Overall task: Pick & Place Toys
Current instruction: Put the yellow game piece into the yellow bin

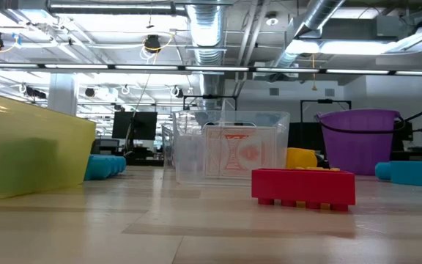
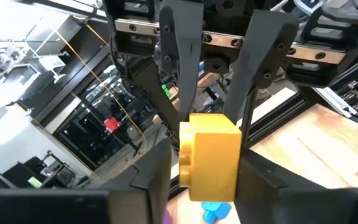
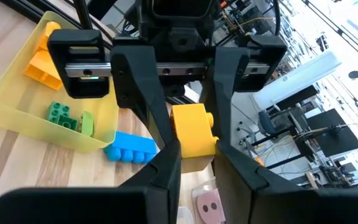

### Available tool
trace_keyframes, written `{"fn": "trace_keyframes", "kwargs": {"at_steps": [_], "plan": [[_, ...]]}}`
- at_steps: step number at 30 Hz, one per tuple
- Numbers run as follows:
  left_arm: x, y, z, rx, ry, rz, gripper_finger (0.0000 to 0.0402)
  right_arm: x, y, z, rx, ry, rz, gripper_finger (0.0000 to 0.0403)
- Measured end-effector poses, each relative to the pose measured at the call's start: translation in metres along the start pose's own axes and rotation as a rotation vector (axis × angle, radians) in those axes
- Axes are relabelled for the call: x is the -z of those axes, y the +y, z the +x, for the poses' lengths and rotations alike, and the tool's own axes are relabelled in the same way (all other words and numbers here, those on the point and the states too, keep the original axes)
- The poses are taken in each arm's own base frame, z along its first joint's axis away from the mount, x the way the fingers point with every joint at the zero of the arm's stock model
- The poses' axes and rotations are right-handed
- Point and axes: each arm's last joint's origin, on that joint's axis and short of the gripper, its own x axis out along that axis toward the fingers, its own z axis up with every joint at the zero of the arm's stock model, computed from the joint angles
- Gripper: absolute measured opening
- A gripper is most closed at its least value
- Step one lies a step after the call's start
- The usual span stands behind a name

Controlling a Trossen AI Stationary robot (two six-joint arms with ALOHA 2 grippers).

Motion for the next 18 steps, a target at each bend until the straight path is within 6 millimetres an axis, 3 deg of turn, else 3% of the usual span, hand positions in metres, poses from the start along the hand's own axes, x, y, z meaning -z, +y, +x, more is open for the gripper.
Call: {"fn": "trace_keyframes", "kwargs": {"at_steps": [5,18], "plan": [[0.001,0.0011,0.0011,-0.003,0.002,-0.004,0.009,-0.0001,-0.0003,0.0001,0.001,0.0,0.006,0.0084],[0.0019,0.0019,0.0011,-0.03,0.028,-0.005,0.0092,0.0003,0.0008,-0.002,-0.001,0.0,0.027,0.0144]]}}
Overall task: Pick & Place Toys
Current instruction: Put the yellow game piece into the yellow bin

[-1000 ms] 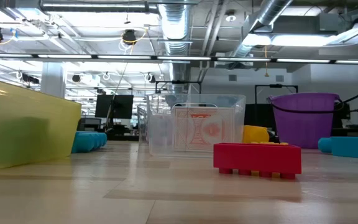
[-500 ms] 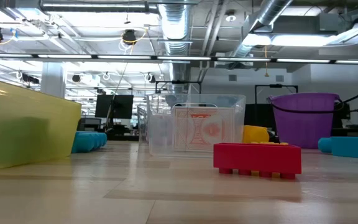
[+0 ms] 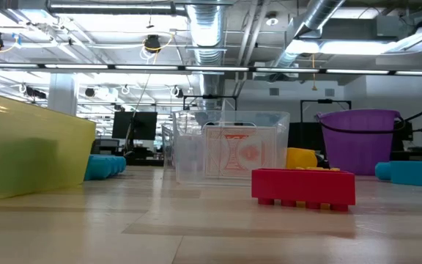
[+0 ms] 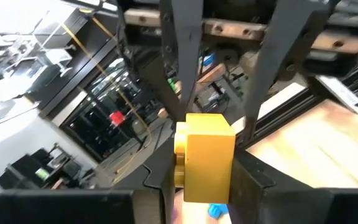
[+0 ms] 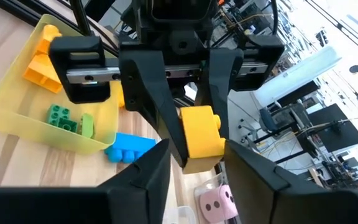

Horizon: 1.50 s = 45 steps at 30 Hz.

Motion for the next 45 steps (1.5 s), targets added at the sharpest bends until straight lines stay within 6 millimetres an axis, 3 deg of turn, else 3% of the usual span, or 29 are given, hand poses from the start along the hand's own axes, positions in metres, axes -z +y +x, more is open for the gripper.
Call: {"fn": "trace_keyframes", "kwargs": {"at_steps": [14,20,24,31,35,40,45], "plan": [[0.006,0.006,-0.001,-0.216,0.201,0.0,0.0092,0.0,0.007,-0.027,0.149,-0.01,-0.047,0.0196],[0.01,0.006,0.0,-0.22,0.238,0.014,0.0092,0.006,0.009,-0.037,0.246,0.001,-0.076,0.0206],[0.026,0.007,0.009,-0.155,0.271,-0.031,0.0092,0.008,0.006,-0.042,0.262,-0.004,-0.061,0.0208],[0.073,0.028,0.034,0.048,0.349,-0.291,0.0092,0.008,0.006,-0.042,0.273,-0.001,-0.067,0.0209],[0.084,0.031,0.036,0.149,0.423,-0.363,0.0092,0.009,0.005,-0.042,0.277,0.001,-0.075,0.021],[0.063,0.032,0.013,0.291,0.622,-0.289,0.0092,0.009,0.007,-0.047,0.284,-0.007,-0.085,0.021],[0.026,0.02,-0.033,0.466,0.595,-0.255,0.0092,0.009,0.007,-0.051,0.278,-0.015,-0.077,0.021]]}}
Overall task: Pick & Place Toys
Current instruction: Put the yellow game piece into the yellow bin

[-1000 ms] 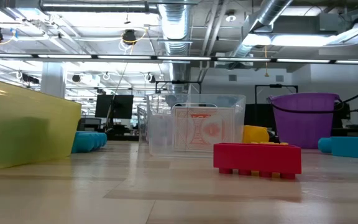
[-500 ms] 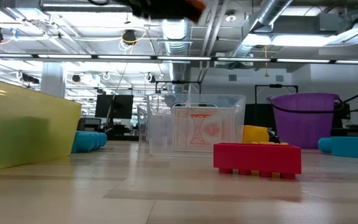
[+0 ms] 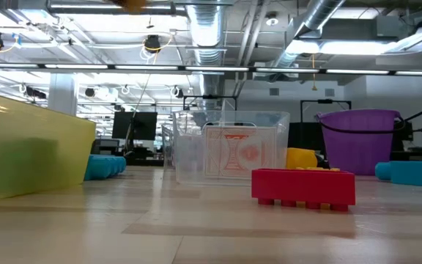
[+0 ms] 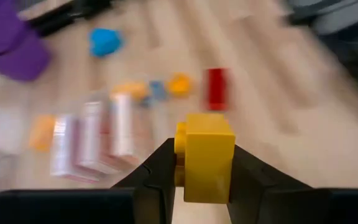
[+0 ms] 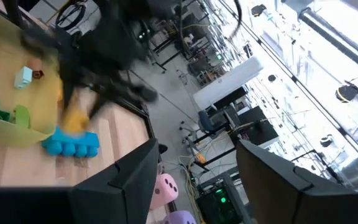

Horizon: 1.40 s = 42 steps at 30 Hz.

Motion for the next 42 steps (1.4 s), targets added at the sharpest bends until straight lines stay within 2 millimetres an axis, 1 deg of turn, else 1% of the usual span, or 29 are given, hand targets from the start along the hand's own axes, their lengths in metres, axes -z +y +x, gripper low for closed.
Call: {"fn": "trace_keyframes", "kwargs": {"at_steps": [3,5,7,10,13,18,21,23,27,34,38,42], "plan": [[0.005,-0.02,-0.022,0.062,-0.009,-0.009,0.0092,0.0,-0.001,0.0,0.0,0.0,0.012,0.021],[0.013,-0.029,-0.031,0.07,0.014,-0.019,0.0092,0.0,-0.001,-0.001,-0.001,-0.001,0.01,0.021],[0.019,-0.035,-0.035,0.072,0.055,-0.037,0.0092,0.0,-0.001,-0.001,-0.001,-0.002,0.011,0.021],[0.029,-0.038,-0.038,0.067,0.142,-0.068,0.0092,0.0,-0.001,-0.001,-0.002,-0.002,0.01,0.021],[0.035,-0.037,-0.039,0.047,0.196,-0.087,0.0092,0.0,-0.001,-0.001,-0.002,-0.002,0.007,0.021],[0.042,-0.037,-0.037,0.038,0.24,-0.131,0.0092,0.0,-0.001,-0.002,-0.003,-0.003,0.007,0.021],[0.055,-0.04,-0.033,0.073,0.3,-0.187,0.0092,0.0,-0.001,-0.003,-0.005,-0.007,0.007,0.021],[0.065,-0.045,-0.032,0.125,0.355,-0.256,0.0092,0.0,0.0,-0.005,-0.008,-0.01,0.006,0.021],[0.079,-0.056,-0.036,0.236,0.478,-0.336,0.0092,0.0,0.0,-0.008,-0.012,-0.015,0.006,0.021],[0.085,-0.082,-0.054,0.391,0.567,-0.377,0.0092,0.0,-0.001,-0.003,-0.005,-0.006,0.009,0.021],[0.088,-0.091,-0.063,0.411,0.577,-0.377,0.0092,0.0,-0.001,0.001,0.002,0.002,0.011,0.021],[0.087,-0.095,-0.065,0.416,0.566,-0.405,0.0092,0.0,-0.001,0.003,0.003,0.005,0.01,0.021]]}}
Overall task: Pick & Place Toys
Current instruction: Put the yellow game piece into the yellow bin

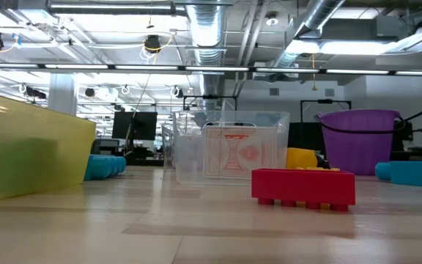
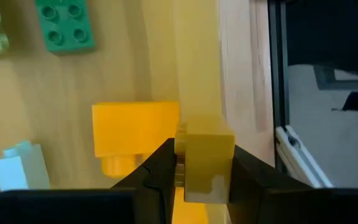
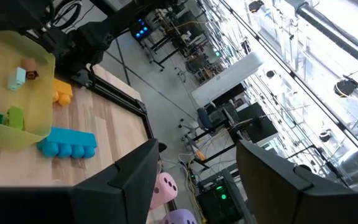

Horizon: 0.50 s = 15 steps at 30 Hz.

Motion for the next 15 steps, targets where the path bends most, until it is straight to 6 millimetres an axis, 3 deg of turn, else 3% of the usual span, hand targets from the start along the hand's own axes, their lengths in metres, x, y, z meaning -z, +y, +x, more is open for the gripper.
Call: {"fn": "trace_keyframes", "kwargs": {"at_steps": [15], "plan": [[-0.0018,-0.0008,0.0,-0.005,-0.034,-0.016,0.0102,-0.0001,0.0003,-0.002,-0.006,-0.004,0.0,0.021]]}}
